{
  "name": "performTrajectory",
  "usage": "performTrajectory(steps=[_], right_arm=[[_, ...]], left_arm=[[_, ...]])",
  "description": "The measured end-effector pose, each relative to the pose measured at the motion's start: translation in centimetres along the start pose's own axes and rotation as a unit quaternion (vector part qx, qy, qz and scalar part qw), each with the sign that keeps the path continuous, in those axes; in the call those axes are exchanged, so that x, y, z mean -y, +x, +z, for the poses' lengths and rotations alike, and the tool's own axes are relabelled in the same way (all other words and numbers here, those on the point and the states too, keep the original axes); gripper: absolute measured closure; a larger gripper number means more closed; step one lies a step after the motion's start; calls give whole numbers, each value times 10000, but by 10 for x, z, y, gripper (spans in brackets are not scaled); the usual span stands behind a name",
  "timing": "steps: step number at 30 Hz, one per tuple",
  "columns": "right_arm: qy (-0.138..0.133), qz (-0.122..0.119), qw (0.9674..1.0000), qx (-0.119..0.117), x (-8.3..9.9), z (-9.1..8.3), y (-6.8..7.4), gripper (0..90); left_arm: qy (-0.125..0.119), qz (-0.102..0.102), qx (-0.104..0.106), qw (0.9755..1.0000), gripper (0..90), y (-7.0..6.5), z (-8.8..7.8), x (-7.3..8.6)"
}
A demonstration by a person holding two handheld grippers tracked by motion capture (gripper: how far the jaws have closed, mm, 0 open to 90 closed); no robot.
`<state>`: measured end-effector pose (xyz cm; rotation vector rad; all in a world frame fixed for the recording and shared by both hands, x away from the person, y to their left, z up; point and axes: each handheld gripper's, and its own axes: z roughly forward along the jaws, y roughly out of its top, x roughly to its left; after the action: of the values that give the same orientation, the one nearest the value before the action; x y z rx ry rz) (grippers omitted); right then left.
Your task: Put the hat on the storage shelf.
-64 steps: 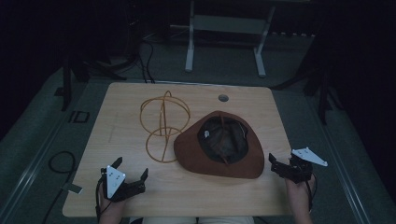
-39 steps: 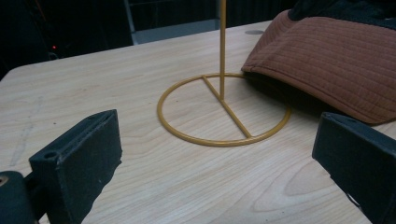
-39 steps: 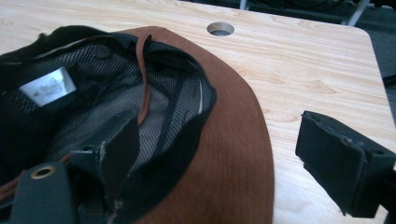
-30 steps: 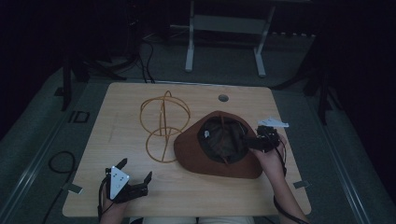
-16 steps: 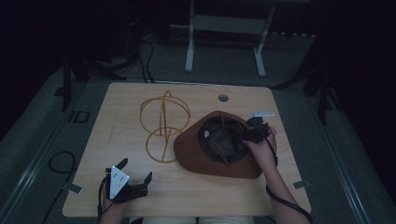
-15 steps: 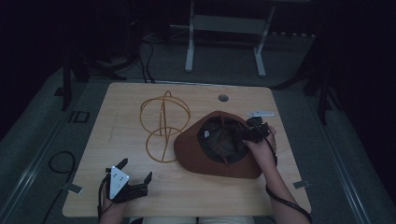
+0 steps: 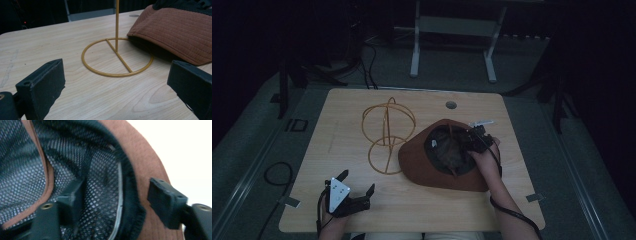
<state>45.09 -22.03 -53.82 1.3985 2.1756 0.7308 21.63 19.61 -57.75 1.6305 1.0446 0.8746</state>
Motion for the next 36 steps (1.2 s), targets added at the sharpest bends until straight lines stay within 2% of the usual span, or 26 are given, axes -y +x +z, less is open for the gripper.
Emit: performTrajectory(steps=[2,5,7,9,10,12,16,18,20,22,26,33,36], right_arm=[[100,-110,9999,73,1,2,3,438],[154,-421,9982,408,2,4,11,533],[193,-391,9973,584,2,6,13,605],[199,-390,9958,809,2,5,14,768],[144,-350,9953,893,2,3,13,807],[24,-126,9961,878,2,0,11,834],[-348,134,9961,804,2,-11,6,844],[-584,284,9956,669,0,-21,2,846],[-736,355,9949,594,-2,-31,-1,847],[-919,493,9937,419,-3,-42,-4,847],[-1237,656,9899,215,-6,-62,-8,848],[-1820,753,9803,114,-11,-107,-14,849],[-2099,781,9745,111,-13,-129,-18,849]], left_arm=[[10,-1,-25,10000,21,0,0,0],[21,-25,-44,10000,21,0,0,0],[52,-54,-45,10000,21,1,0,0],[98,-138,-65,9998,21,1,0,0],[110,-193,-41,9997,21,2,0,0],[177,-307,40,9994,21,3,0,-1],[330,-406,199,9984,21,2,-1,-3],[505,-378,187,9978,21,1,-1,-6],[561,-357,227,9975,21,-1,-2,-8],[508,-251,251,9981,21,-4,-4,-9],[550,-81,264,9981,21,-9,-5,-12],[598,-154,435,9971,21,-13,-6,-20],[586,-126,517,9969,21,-17,-8,-27]])
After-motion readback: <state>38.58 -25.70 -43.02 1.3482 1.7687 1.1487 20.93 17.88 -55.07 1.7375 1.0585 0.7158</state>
